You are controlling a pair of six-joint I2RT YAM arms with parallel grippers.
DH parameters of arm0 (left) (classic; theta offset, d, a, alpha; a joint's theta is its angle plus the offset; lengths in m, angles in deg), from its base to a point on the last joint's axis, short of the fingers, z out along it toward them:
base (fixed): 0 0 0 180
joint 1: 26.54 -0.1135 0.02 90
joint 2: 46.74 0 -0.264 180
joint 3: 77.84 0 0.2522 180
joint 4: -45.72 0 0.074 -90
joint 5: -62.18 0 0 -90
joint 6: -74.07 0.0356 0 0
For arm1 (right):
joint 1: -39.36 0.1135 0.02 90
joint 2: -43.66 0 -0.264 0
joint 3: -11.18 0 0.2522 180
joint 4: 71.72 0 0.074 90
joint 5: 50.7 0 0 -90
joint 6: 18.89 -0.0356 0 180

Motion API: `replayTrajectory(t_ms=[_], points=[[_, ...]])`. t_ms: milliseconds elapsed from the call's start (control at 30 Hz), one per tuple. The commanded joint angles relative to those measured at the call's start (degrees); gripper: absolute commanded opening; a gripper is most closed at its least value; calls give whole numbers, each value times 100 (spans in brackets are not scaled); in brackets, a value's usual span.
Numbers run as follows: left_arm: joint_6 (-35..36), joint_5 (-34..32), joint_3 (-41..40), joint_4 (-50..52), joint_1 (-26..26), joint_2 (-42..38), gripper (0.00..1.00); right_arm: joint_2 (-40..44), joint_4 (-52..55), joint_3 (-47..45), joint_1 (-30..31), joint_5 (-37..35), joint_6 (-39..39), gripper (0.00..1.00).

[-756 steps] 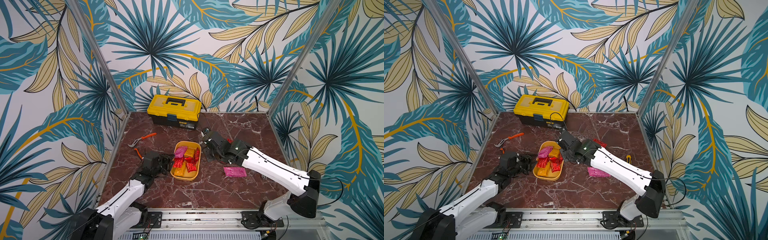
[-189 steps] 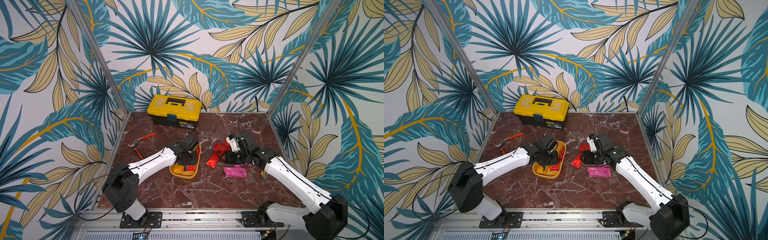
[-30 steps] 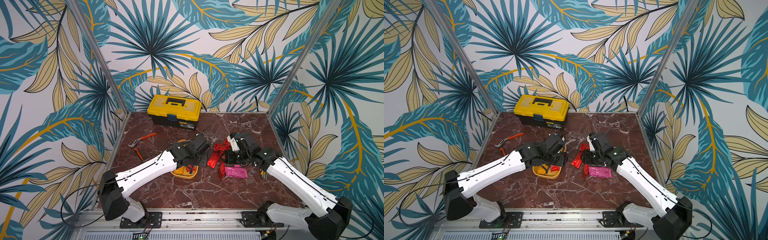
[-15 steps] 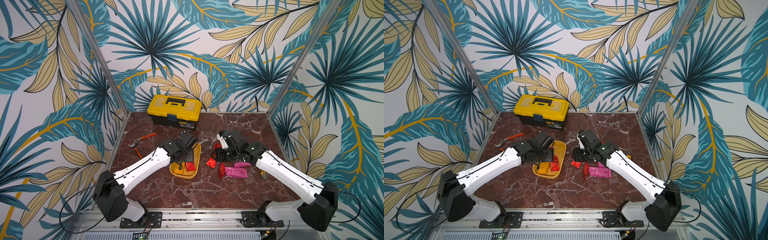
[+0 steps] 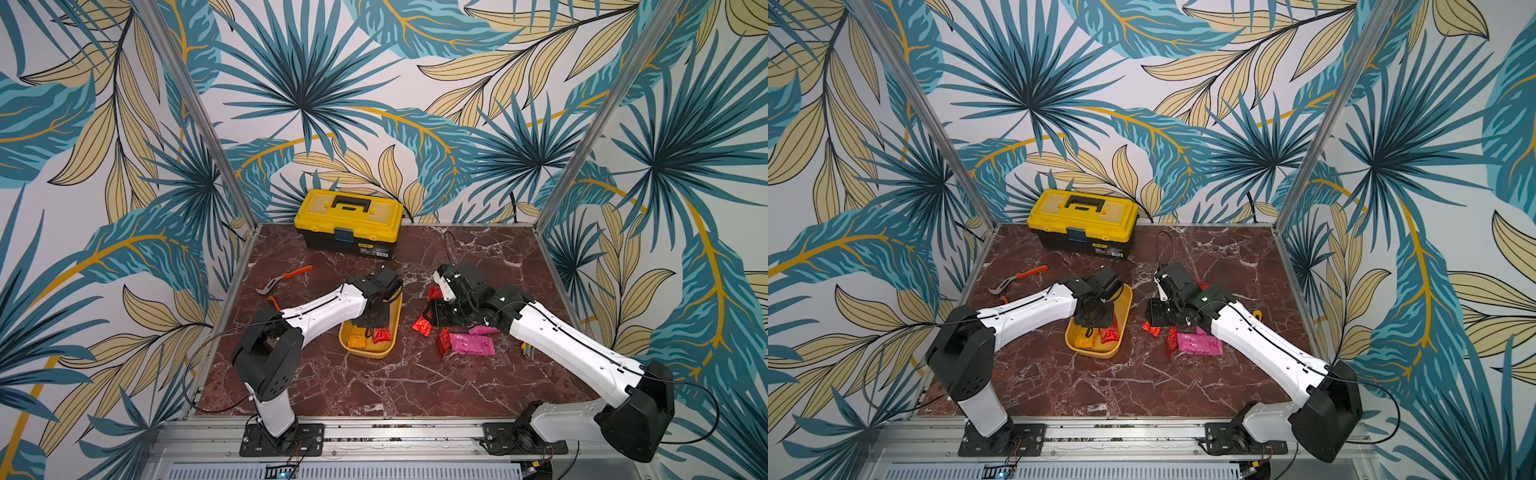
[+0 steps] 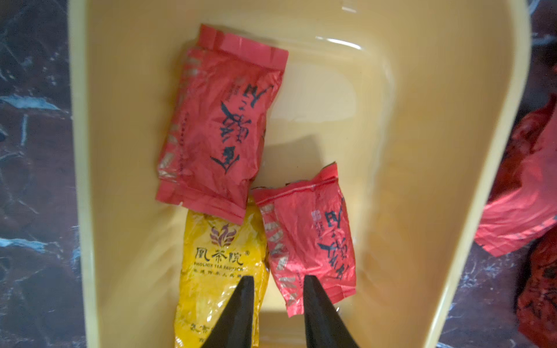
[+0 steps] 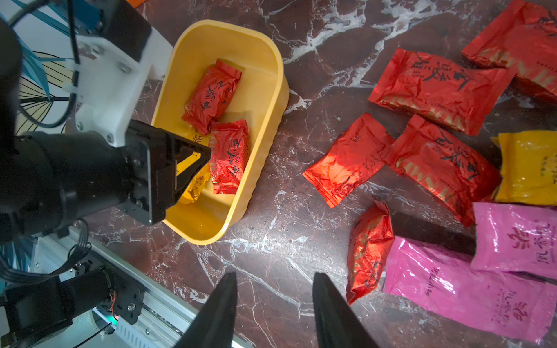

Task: Take the tea bags out of the storage box
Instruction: Pick up the tea bag from the storage box.

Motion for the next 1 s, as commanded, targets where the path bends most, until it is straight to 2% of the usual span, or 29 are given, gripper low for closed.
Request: replayTrajectory(t_ms=[0,167,367,967], points=[[-157,22,241,-172,-59,80,28,163,-30,-142,27,-89,44,46],[-394,24,221,-222,-103,138,23,165,-28,-65,39,1,64,46],[-582,61,50,-342,-173,109,28,-61,-40,51,157,252,207,46],[-793,163,-289,-627,-294,130,28,-77,-84,60,302,190,168,46]])
